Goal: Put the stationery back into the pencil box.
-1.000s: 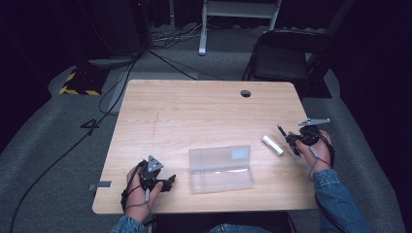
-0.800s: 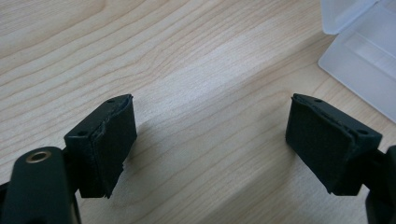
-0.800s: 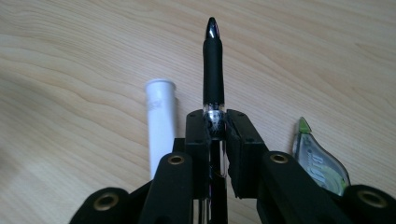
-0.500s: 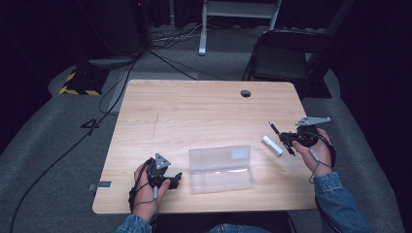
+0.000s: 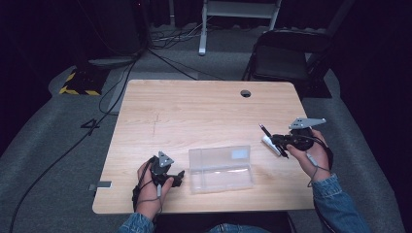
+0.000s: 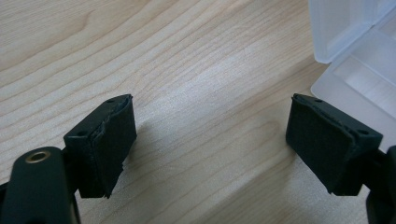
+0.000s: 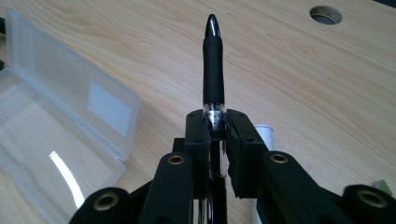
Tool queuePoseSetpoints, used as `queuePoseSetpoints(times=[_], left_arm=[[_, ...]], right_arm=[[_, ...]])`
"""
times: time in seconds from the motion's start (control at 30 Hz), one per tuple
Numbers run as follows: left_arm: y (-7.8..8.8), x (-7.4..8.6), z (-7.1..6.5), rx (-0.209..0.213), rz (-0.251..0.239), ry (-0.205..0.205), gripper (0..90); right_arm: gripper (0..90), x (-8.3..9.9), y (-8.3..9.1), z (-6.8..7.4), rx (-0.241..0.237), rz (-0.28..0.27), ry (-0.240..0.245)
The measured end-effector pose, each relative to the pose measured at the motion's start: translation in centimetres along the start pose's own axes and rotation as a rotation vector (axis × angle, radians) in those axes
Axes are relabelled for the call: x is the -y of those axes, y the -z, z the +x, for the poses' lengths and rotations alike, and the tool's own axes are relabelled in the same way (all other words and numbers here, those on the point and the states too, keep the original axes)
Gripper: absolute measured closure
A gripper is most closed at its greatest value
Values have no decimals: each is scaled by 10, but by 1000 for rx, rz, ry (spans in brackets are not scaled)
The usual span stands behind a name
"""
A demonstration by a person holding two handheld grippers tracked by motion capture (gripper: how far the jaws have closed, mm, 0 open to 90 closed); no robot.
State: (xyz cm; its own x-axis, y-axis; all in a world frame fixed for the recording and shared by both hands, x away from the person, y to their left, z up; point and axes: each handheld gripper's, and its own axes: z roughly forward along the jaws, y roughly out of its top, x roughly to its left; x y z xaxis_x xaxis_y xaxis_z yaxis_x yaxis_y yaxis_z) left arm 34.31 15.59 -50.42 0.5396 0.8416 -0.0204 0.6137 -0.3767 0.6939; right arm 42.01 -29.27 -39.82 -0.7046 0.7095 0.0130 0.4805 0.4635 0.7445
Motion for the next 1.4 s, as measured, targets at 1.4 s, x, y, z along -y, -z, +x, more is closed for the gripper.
queuePoseSetpoints(times=[1.4], left_arm=[[-8, -8, 0, -4, 4, 9, 132]], right_arm=[[800, -8, -71, 94, -329, 111, 310]])
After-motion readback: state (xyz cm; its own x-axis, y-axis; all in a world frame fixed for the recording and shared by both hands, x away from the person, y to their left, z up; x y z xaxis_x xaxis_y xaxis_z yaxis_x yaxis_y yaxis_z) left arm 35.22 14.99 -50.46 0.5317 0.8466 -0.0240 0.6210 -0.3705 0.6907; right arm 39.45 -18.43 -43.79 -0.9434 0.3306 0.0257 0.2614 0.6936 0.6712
